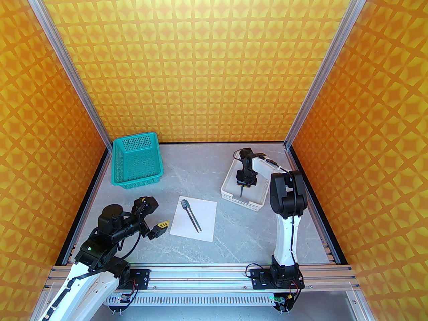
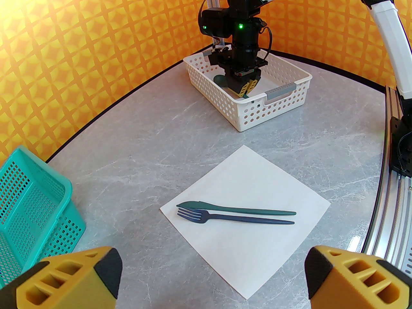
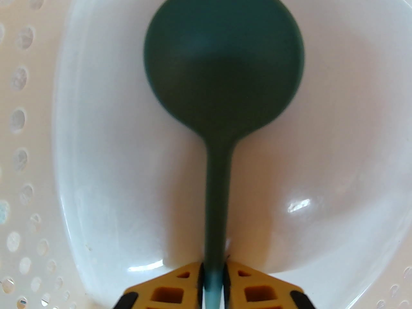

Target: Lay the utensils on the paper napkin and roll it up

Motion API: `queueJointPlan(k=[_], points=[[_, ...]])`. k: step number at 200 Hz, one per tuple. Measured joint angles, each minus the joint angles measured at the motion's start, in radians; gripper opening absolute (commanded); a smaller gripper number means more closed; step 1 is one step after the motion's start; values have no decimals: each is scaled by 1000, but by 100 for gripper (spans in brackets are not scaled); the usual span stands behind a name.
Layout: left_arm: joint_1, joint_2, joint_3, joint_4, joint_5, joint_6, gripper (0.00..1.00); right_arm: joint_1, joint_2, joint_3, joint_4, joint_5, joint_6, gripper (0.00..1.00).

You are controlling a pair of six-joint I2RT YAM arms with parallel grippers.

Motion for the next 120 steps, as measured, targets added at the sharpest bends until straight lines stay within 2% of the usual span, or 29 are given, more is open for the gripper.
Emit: queueJointPlan(k=[120], points=[[-5,0,-2,0,0,0,99,0,-2,0,0,11,-8,17]])
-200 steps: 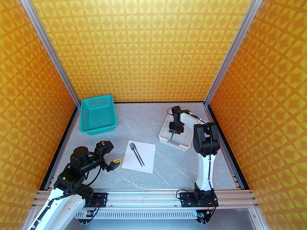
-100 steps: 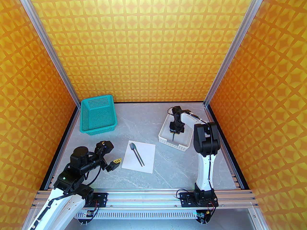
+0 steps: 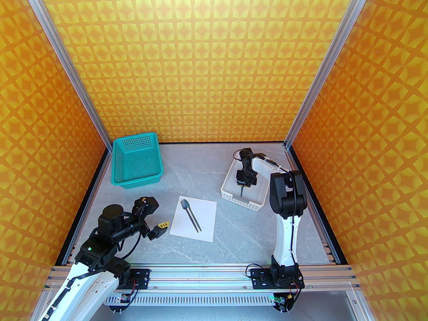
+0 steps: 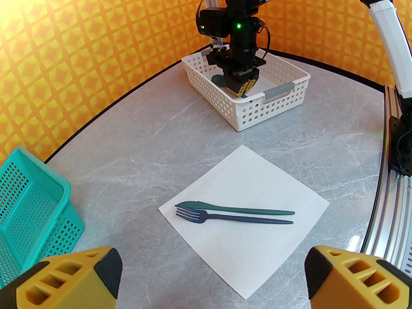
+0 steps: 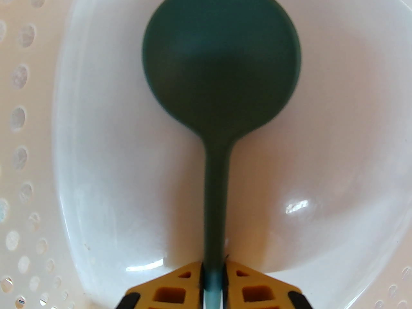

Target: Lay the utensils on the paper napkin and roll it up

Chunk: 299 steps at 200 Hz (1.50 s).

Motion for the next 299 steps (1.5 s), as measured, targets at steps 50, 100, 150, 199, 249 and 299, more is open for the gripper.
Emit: queueJointPlan(k=[50,100,150,199,249,299], points=[[0,0,0,0,0,0,99,1,-11,0,-9,13,-11,17],[0,0,0,0,0,0,99,1,-52,0,-32,40,-27,17],[0,0,0,0,0,0,99,1,-115,1,-47,60,-34,17],[0,0,0,0,0,0,99,1,-171,10,-72,63,-38,16],[0,0,0,0,0,0,99,3,-239,18,-108,62,-61,14],[-5,0,0,-6,0,11,99,56,-344,16,-165,79,-101,14]])
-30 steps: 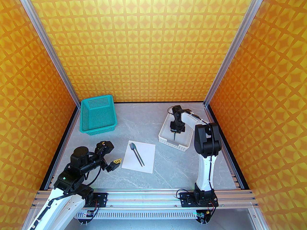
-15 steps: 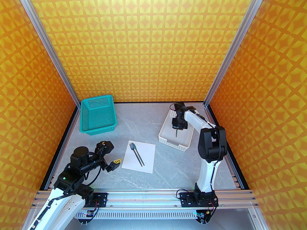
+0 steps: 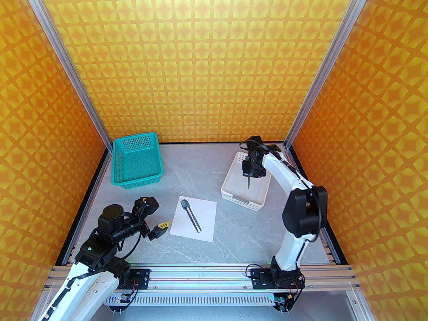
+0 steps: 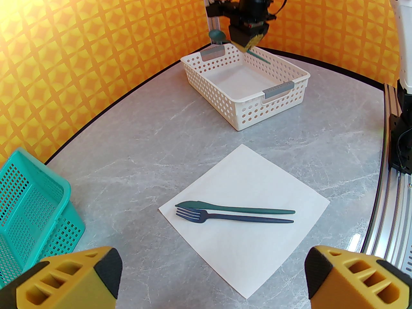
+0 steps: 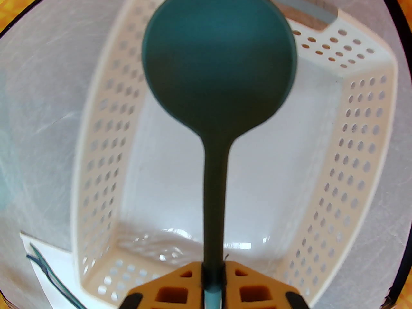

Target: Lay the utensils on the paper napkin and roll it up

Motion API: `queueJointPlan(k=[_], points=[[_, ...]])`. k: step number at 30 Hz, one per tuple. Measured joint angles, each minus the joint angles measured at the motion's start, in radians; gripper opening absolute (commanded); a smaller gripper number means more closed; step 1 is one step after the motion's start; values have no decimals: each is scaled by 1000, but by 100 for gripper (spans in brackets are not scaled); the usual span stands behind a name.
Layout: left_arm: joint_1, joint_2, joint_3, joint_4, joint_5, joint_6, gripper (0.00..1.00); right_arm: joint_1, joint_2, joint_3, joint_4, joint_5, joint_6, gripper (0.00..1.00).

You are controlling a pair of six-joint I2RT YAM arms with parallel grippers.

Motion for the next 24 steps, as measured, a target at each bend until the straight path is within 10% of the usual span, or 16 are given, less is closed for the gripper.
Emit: queueJointPlan(k=[24], points=[[0,-32,-16,0,0,3,99,465,-119,-111,13,-40,84,14]])
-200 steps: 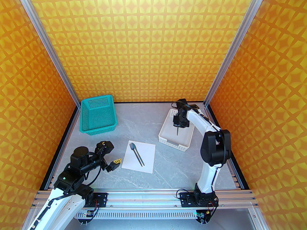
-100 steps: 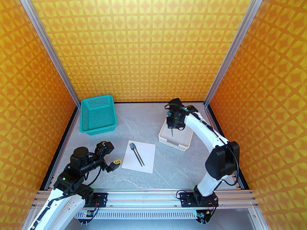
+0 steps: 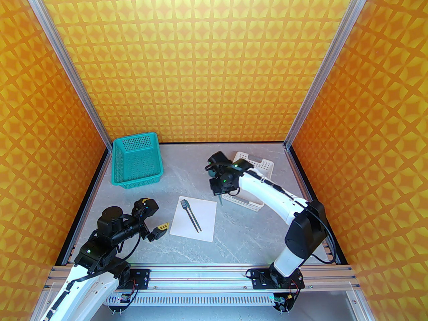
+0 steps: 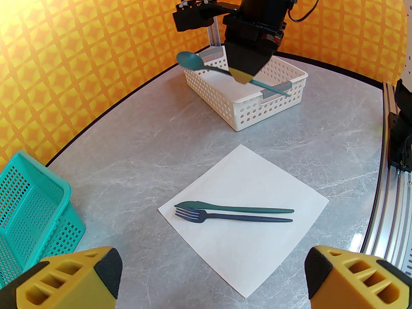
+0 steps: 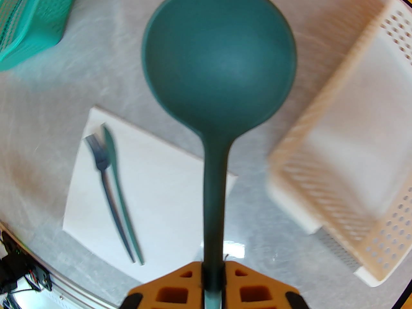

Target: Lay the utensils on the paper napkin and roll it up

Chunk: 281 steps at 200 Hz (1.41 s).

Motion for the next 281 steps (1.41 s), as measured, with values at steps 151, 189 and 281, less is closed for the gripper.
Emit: queueJointPlan(k=[151,189,281], points=[[0,0,0,0,0,0,99,160,170,-20,113,-96,27,15],[0,0,0,0,0,0,99,168,209,-48,152,-122,37,15],[0,0,0,0,0,4,99,182,288,-92,219,-165,54,16]])
